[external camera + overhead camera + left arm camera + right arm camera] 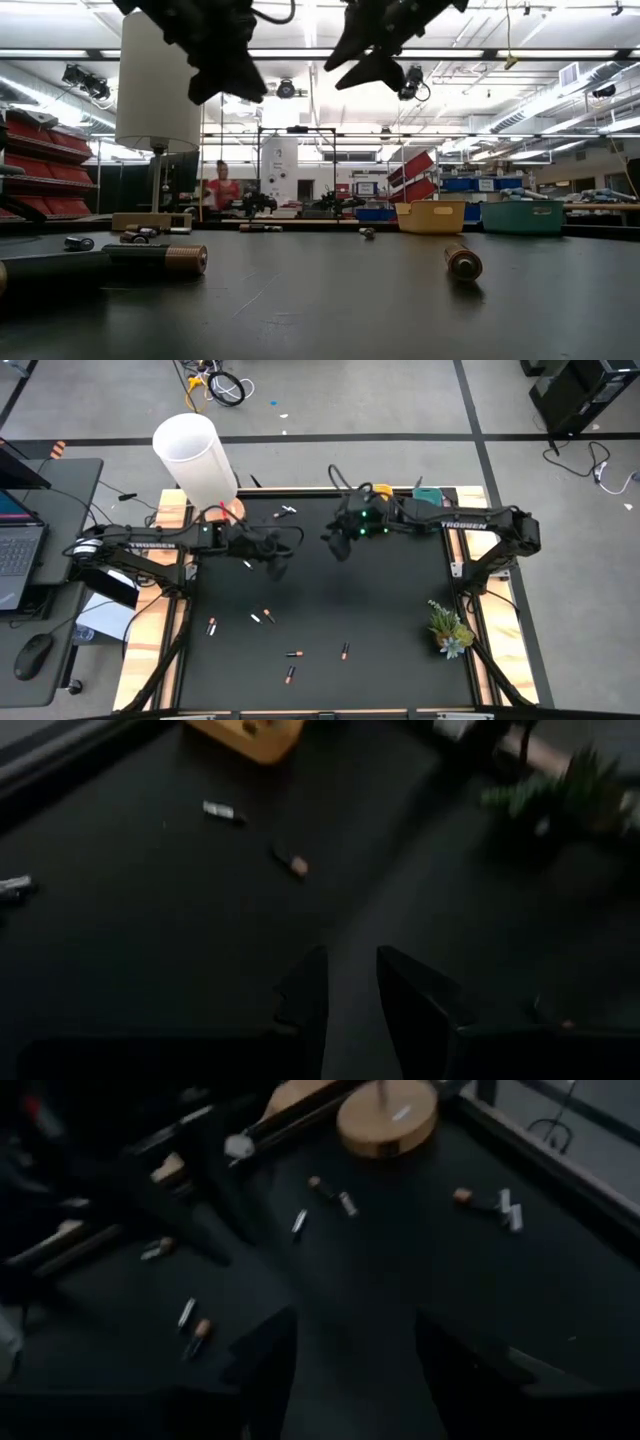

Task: Sort batteries
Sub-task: Put the black battery into the yellow bin

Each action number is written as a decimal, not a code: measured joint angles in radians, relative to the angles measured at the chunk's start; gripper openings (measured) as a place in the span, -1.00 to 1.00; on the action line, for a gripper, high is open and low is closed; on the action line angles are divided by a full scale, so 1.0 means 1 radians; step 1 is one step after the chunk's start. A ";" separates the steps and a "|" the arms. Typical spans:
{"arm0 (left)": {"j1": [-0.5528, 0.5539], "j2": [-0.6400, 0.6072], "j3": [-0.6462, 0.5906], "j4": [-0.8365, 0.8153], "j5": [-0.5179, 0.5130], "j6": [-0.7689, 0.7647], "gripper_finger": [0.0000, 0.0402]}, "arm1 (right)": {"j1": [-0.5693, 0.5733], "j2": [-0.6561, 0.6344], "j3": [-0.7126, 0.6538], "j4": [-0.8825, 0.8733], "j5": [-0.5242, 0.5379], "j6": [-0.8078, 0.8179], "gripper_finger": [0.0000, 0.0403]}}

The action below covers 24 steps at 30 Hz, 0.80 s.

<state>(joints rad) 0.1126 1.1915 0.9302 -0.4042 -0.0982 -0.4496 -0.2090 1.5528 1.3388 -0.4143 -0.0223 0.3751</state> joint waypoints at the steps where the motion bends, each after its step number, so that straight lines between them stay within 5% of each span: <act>1: -0.004 0.000 0.000 -0.018 0.000 0.006 -0.49 | 0.017 0.000 0.000 -0.005 0.000 -0.002 0.05; 8: -0.044 0.000 0.000 -0.125 0.008 0.002 -0.49 | 0.136 0.049 -0.033 -0.086 0.103 -0.095 0.04; 24: -0.109 0.010 -0.001 0.003 -0.100 -0.192 -0.49 | 0.151 0.015 -0.574 0.362 0.196 0.005 0.04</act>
<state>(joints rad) 0.0036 1.2017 0.9291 -0.4008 -0.1986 -0.6415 -0.0583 1.5677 0.7652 -0.0520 0.1734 0.3798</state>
